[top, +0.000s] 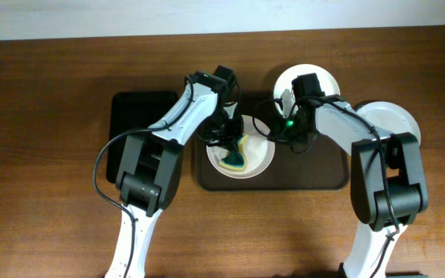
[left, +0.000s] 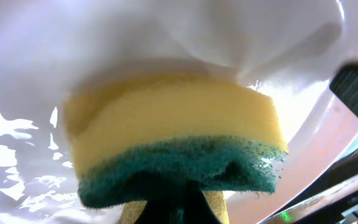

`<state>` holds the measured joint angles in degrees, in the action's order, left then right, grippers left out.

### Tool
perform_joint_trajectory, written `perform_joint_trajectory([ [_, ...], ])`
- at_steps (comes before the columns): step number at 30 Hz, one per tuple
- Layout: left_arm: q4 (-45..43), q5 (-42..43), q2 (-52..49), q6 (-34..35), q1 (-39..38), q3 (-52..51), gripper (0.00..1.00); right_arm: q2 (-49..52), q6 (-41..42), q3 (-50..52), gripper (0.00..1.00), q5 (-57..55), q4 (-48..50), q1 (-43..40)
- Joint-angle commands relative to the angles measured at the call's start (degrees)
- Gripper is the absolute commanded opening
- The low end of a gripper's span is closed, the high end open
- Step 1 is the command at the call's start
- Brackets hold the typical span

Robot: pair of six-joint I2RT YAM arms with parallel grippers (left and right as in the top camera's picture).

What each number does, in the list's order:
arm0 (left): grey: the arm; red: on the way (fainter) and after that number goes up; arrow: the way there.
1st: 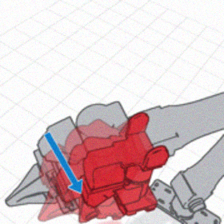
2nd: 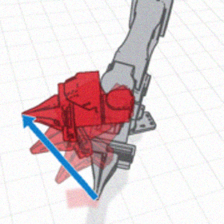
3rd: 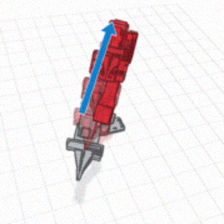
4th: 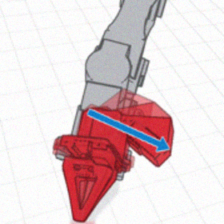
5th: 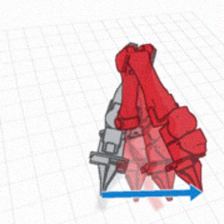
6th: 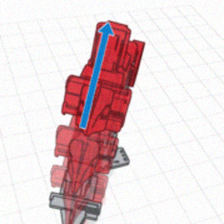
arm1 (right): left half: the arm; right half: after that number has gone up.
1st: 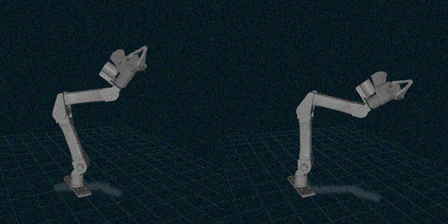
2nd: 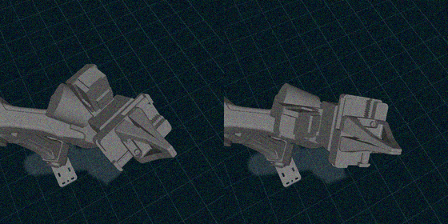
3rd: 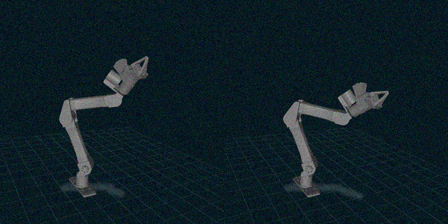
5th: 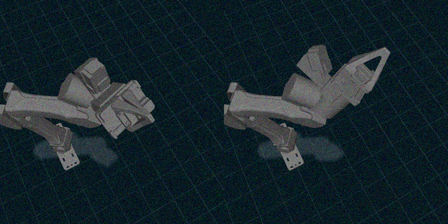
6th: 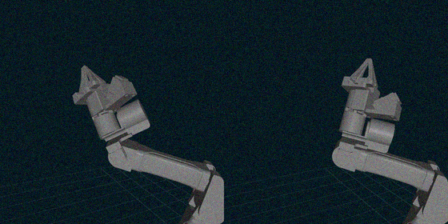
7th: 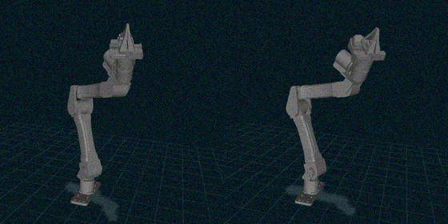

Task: Clean dirty plates on tray and stack at the side
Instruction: 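Scrub the cream plate with the sponge while the right gripper holds it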

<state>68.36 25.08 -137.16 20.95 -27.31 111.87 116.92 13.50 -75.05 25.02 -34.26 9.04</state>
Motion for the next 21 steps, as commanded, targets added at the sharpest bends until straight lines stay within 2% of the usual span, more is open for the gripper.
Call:
perform_joint_trajectory([
  [1, -0.7, 5.3, -2.8, 0.9, -2.0, -0.9, 0.00, 0.6, 1.3, 0.2, 0.04, 1.8, 0.7, 0.2],
  [5, -7.8, 3.1, -2.8, 0.9, -0.9, -0.3, 0.00, 0.6, 1.3, 0.2, 0.04, 1.8, 0.7, 0.2],
  [7, -11.9, -7.2, -2.7, 3.1, -0.3, -0.3, 0.00, 0.6, 1.3, 0.2, 0.04, 1.8, 0.7, 0.2],
  [9, -12.2, -16.8, -2.8, 5.7, 0.0, -0.3, 0.00, 0.6, 1.3, 0.3, 0.04, 1.8, 0.7, 0.2],
  [12, -12.1, -19.1, -2.7, 7.5, 0.0, 0.0, 0.00, 0.6, 1.3, 0.3, 0.04, 1.7, 0.6, 0.2],
  [15, -10.1, -25.3, -2.6, 11.3, 0.0, 1.9, 0.00, 0.7, 1.3, 0.3, 0.04, 1.7, 0.4, 0.2],
  [18, -2.8, -29.7, -2.6, 13.0, -0.1, 5.7, 0.00, 0.8, 1.3, 0.6, 0.04, 1.5, 0.5, 0.2],
  [20, 0.3, -27.4, -2.6, 12.8, -0.2, 6.6, 0.00, 0.8, 1.3, 0.6, 0.04, 1.6, 0.5, 0.2],
  [21, 1.3, -23.4, -2.6, 10.5, -0.2, 6.6, 0.00, 0.8, 1.3, 0.6, 0.04, 1.6, 0.7, 0.2],
])
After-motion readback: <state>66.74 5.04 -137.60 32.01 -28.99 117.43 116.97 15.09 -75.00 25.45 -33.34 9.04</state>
